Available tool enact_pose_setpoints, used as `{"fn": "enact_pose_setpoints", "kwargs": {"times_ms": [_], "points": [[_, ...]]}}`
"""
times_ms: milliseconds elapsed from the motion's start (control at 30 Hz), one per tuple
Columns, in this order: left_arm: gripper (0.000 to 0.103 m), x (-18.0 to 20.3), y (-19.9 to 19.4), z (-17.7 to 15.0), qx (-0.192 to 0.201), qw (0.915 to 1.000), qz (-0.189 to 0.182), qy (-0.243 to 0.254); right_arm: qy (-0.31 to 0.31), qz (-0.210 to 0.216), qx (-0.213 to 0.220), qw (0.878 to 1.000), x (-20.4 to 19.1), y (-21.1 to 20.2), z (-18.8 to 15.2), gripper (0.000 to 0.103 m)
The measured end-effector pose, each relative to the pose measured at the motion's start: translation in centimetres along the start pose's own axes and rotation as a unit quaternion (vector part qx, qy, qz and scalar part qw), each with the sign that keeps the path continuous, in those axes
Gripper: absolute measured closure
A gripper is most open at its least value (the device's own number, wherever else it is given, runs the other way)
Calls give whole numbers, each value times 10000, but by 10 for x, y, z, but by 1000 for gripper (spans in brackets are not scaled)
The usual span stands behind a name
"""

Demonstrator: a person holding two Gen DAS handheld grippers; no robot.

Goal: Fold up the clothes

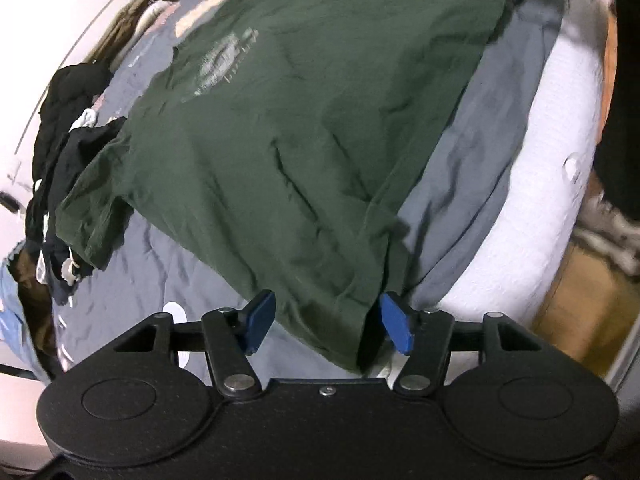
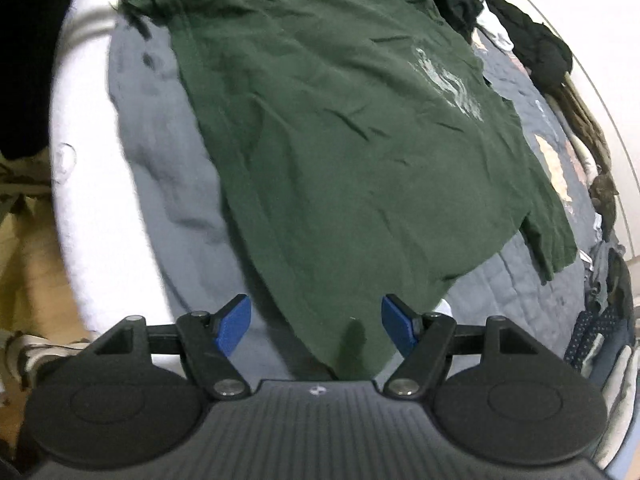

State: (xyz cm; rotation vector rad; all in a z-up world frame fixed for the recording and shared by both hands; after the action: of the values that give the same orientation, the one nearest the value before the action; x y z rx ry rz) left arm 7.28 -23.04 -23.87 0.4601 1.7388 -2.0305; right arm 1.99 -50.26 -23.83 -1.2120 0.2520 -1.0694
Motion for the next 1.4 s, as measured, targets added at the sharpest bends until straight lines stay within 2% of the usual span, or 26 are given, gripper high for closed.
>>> {"fn": "enact_pose_setpoints", "kwargs": {"times_ms": [100,167,200,233,267,300,333,467,600,733,867,933,967,1033,1100,1200,1267,1300,1400], "points": [[44,7,9,-1,-140,9996,-87,245,112,89,-114,9998,3,8,-5,33],[46,7,12,-5,-234,9990,-49,366,9,144,-82,9999,3,9,-10,38],[55,7,13,-8,-279,9988,-27,413,51,147,-40,9999,5,9,-11,49],[76,2,12,-11,-294,9989,-9,366,149,164,5,9998,8,9,-12,70],[84,-5,10,-15,-287,9993,5,249,271,174,82,9994,12,8,-12,80],[87,-11,8,-19,-279,9995,19,132,425,174,204,9987,17,6,-11,93],[90,-18,6,-22,-272,9996,33,15,572,167,326,9977,23,2,-9,98],[94,-46,-3,-37,-206,9986,93,-468,1329,50,874,9872,54,-20,0,100],[94,-78,-30,-40,205,9945,342,-969,2211,25,1392,9653,91,-49,8,101],[94,-99,-52,-33,489,9911,600,-1086,2551,-91,1714,9516,109,-73,16,101],[95,-120,-74,-25,824,9836,860,-1354,2851,-181,2019,9368,125,-94,23,101],[95,-125,-77,-20,842,9827,945,-1353,2954,-221,2139,9308,129,-101,26,101],[95,-124,-74,-17,762,9840,993,-1264,2943,-267,2130,9313,129,-101,27,101],[95,-120,-60,-16,554,9875,990,-1096,2722,-368,1953,9415,129,-88,31,101],[95,-113,-43,-18,361,9900,881,-1040,2435,-329,1586,9563,119,-66,30,101],[92,-101,-14,-22,81,9922,715,-1018,2093,-228,1079,9716,103,-31,24,101],[91,-96,4,-25,-162,9921,706,-1021,2050,-181,836,9750,98,-11,21,101],[88,-91,4,-22,-139,9925,696,-999,2084,-210,741,9750,97,-2,21,101],[83,-71,-16,-4,263,9938,623,-883,2358,-281,565,9698,105,18,23,101]]}}
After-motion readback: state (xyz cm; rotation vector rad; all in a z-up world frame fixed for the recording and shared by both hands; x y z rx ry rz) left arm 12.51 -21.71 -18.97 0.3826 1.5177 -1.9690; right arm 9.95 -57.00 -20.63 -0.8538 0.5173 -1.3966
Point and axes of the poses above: each gripper's, at about its wrist camera, not at the fingertips, and y roughly the way its jaws point, x to its right, z to its top, the point moved 7 cm from there along y, roughly the way its jaws point, and after that the axes turned 13 degrees about y, right-handed, at the moved point
